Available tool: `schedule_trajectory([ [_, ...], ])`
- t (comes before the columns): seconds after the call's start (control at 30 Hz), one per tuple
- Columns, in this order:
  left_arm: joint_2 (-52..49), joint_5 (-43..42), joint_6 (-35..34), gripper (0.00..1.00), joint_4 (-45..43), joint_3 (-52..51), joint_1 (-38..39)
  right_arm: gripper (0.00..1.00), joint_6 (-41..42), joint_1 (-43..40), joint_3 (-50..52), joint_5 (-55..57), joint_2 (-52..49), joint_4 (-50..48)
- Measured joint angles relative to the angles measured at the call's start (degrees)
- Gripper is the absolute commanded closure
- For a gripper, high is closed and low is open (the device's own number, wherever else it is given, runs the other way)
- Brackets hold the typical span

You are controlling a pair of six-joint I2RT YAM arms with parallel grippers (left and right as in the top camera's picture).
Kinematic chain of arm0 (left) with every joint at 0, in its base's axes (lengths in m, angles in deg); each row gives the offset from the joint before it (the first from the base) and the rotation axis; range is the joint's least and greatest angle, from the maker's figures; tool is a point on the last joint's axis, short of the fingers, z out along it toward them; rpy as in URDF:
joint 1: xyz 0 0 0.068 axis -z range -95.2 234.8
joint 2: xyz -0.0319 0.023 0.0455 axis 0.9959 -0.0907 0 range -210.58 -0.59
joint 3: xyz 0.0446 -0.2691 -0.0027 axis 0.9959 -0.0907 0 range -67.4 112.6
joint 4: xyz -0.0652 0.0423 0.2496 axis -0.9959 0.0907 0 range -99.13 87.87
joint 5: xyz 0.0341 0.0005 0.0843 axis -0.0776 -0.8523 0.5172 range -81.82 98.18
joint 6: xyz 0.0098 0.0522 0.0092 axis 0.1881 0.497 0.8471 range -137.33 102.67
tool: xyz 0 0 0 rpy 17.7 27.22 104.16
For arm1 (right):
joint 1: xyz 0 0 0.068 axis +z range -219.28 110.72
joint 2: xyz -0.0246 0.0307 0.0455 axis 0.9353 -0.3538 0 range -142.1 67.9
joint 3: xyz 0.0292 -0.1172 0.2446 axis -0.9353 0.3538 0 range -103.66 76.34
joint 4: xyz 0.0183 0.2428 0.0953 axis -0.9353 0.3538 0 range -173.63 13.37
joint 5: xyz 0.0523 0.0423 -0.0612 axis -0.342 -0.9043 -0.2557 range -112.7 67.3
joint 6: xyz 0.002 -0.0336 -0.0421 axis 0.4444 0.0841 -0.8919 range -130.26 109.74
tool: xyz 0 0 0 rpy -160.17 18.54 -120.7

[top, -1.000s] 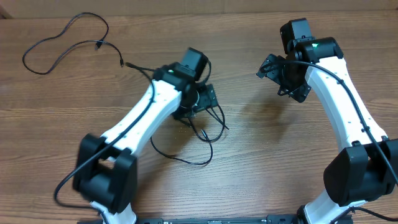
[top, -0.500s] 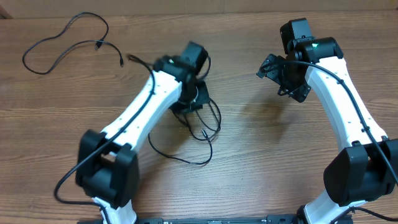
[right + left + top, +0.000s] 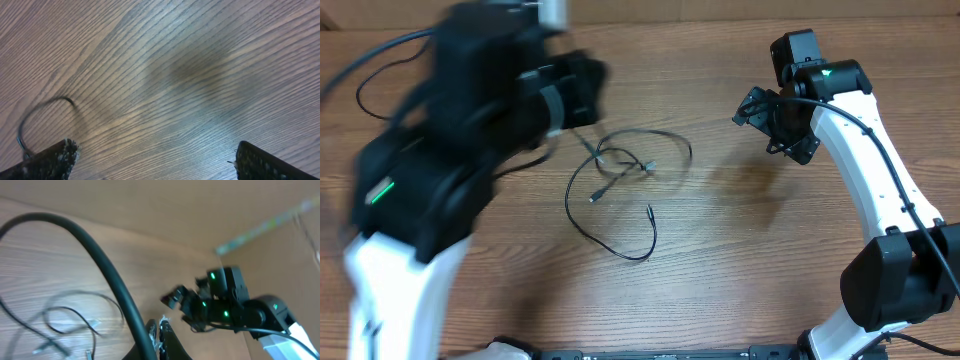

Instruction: Untangle cables

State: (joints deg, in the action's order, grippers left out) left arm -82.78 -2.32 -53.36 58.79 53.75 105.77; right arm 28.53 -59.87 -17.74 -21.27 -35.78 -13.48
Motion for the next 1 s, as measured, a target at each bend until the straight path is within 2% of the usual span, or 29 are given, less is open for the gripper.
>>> schedule_trajectory([
  [0.13,7.37,6.1,-3.13,0.96,1.92,0.13,-6.4,0.0,-0.02,0.0,0.0,0.0,0.0,0.02],
  [0.5,18.43,13.86,-5.86,0.96,-4.09,0.33,-28.33,0.0,-0.02,-0.02,0.0,0.02,0.0,0.0],
  [0.77,16.15,22.05,-5.81,0.96,-13.62,0.57,-33.03,0.0,-0.04,0.0,0.0,0.0,0.0,0.02],
  [1.0,8.5,32.2,-5.79,0.96,-10.84,0.61,-33.4,0.0,-0.02,0.0,0.0,0.02,0.0,0.0],
])
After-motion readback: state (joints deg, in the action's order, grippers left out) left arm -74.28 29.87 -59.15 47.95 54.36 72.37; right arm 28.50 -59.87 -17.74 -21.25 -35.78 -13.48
